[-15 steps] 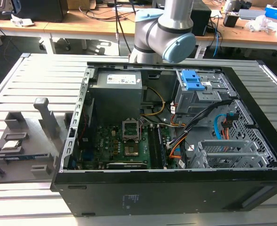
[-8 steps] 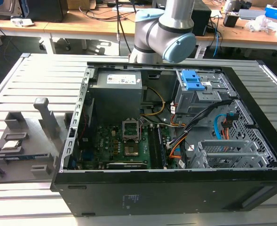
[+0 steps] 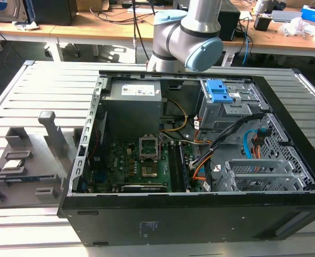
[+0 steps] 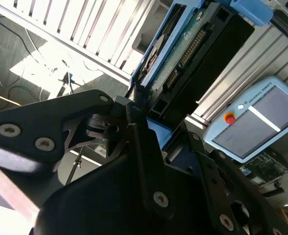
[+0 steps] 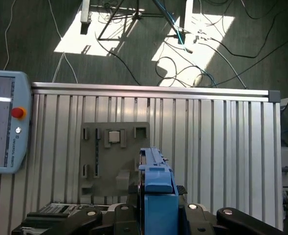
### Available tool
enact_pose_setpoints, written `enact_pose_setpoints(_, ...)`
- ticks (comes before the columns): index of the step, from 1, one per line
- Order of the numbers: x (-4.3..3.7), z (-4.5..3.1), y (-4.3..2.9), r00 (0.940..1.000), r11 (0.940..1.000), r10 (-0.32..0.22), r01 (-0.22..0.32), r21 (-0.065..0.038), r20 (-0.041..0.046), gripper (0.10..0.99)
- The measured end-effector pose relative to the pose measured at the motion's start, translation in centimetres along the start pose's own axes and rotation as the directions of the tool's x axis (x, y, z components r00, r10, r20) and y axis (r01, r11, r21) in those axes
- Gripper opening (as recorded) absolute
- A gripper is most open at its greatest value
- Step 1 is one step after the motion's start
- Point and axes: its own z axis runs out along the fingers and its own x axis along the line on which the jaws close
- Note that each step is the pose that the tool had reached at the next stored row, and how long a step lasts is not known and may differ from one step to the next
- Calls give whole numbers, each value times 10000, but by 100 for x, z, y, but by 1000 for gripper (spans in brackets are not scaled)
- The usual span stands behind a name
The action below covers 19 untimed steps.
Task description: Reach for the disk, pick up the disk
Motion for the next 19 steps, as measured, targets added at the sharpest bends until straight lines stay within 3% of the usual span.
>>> enact_pose_setpoints(19, 4, 315, -106, 10000, 10000, 0, 0, -14, 0, 365)
